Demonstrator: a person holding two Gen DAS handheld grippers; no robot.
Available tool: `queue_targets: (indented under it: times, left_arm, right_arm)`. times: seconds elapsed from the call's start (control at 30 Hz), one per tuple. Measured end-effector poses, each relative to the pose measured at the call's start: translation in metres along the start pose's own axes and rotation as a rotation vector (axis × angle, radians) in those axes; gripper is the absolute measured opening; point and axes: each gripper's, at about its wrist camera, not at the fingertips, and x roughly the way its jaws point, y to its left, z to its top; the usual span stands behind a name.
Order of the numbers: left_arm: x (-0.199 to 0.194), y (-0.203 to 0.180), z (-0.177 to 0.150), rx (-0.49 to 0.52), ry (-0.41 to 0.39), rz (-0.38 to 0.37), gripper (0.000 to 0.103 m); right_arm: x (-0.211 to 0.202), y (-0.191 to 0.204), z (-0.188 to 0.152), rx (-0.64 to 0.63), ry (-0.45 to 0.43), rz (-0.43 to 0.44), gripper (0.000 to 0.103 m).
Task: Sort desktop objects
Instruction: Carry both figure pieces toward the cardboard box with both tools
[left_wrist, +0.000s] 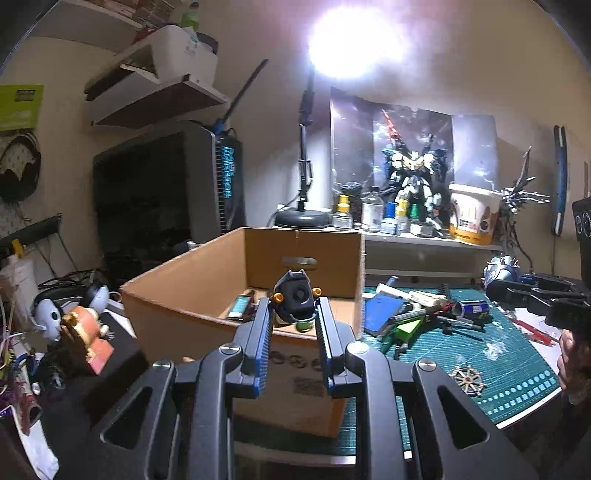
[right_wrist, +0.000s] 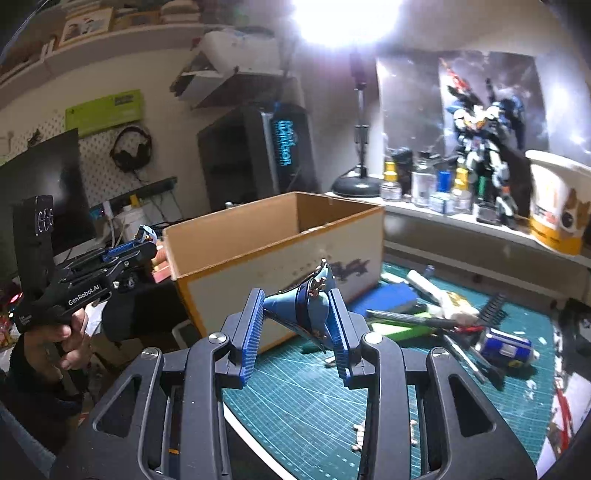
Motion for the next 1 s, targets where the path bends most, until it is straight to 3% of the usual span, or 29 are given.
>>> queue_targets:
  times: [0.43,1.0]
  left_arm:
    - [-0.010,0.030,-0.008,-0.036,0.048,0.105,0.023]
    - [-0.006,0.037,-0.011,-0.038,0.118,0.142,0.023]
  right_arm:
    - [0.025,0.033,0.006,-0.053,0.018,0.092,0.032]
    - [0.036,0.043,0.009,-0.074,0.036,0.154,0.032]
